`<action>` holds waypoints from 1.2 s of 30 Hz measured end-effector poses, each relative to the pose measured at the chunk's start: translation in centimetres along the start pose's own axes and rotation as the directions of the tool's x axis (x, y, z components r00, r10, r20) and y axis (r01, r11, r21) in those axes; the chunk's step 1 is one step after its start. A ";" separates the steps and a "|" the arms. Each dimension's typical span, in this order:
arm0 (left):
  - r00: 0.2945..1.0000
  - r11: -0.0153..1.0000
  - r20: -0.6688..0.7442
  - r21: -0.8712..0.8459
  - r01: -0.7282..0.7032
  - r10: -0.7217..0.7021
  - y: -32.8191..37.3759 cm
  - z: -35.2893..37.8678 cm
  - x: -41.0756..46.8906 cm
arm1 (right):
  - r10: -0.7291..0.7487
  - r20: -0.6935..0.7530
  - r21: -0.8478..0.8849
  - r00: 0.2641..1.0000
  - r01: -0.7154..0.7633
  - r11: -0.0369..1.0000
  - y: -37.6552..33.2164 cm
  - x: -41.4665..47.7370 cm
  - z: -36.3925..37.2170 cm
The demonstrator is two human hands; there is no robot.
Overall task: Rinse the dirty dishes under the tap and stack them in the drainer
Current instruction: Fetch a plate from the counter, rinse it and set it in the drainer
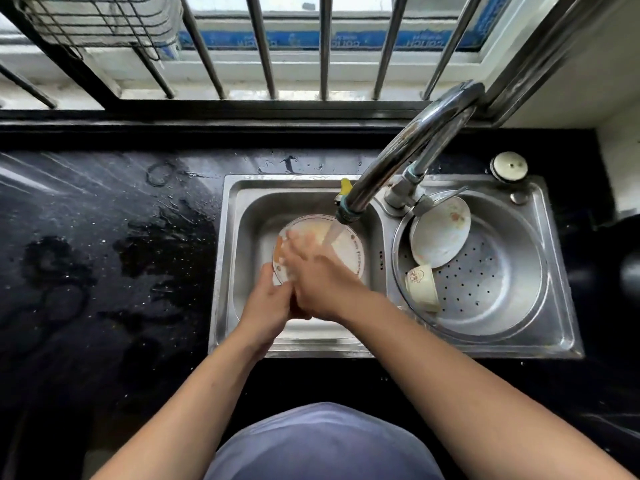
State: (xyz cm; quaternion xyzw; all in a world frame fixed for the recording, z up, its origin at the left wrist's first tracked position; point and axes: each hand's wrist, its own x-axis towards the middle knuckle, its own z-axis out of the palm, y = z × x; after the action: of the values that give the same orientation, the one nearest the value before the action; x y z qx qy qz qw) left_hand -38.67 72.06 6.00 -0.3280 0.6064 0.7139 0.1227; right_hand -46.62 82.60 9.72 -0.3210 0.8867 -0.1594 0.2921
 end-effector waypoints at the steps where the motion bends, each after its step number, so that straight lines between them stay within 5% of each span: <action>1: 1.000 1.000 -0.008 -0.021 -0.006 0.005 0.0 -0.2 0.2 | -0.076 0.068 -0.002 0.995 0.076 0.997 0.0 -0.2 0.3; 3: 1.000 0.999 -0.010 -0.046 0.004 -0.005 0.0 -0.9 0.7 | -0.096 0.129 0.066 0.987 0.088 0.994 0.8 -1.5 0.9; 7: 1.000 0.999 0.010 0.041 0.026 -0.027 -0.4 -1.0 0.7 | 0.277 -0.020 -0.025 0.961 -0.278 0.960 2.6 -1.2 0.2; 13: 1.000 0.999 -0.025 -0.045 0.010 -0.011 -0.1 -0.7 1.4 | -0.179 0.104 0.178 0.978 0.159 0.971 1.8 -0.7 0.7; 17: 1.000 0.997 -0.008 0.071 0.025 -0.025 -0.6 -1.1 1.3 | 0.216 0.030 0.010 0.976 -0.217 0.976 4.1 -1.0 1.0; 18: 0.999 0.996 0.013 0.079 0.029 -0.030 -0.8 -0.8 1.2 | 0.224 -0.007 0.020 0.975 -0.224 0.974 3.7 -0.3 0.9; 21: 1.000 1.000 -0.003 0.014 0.021 -0.021 -0.8 -0.3 1.5 | -0.111 0.019 0.215 0.994 0.105 0.971 1.5 0.8 0.8; 23: 0.999 0.999 -0.046 -0.027 0.019 -0.020 -0.3 -0.9 1.9 | -0.199 0.086 0.296 0.976 0.166 0.941 2.2 -0.1 1.0; 25: 0.997 1.000 -0.078 0.010 0.023 -0.022 -0.1 -1.4 1.8 | -0.066 0.139 0.148 0.988 0.045 0.988 3.6 -0.7 1.1; 28: 0.999 0.997 -0.017 0.062 0.041 -0.040 -0.3 -0.7 0.9 | 0.178 0.024 0.017 0.984 -0.178 0.984 3.6 0.6 1.4; 33: 0.997 0.998 -0.048 -0.014 0.055 -0.055 0.1 -0.3 1.4 | -0.217 0.066 0.303 0.974 0.187 0.934 2.5 0.2 1.6; 36: 0.995 0.995 -0.020 0.029 0.097 -0.097 0.0 -0.6 1.0 | 0.015 0.053 0.122 0.998 -0.021 0.992 5.4 -0.3 1.5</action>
State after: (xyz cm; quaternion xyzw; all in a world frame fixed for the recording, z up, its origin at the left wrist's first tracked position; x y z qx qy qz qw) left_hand -39.22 71.32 5.38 -0.3618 0.6013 0.6950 0.1566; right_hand -48.06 86.70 6.17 -0.2984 0.8702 -0.2023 0.3358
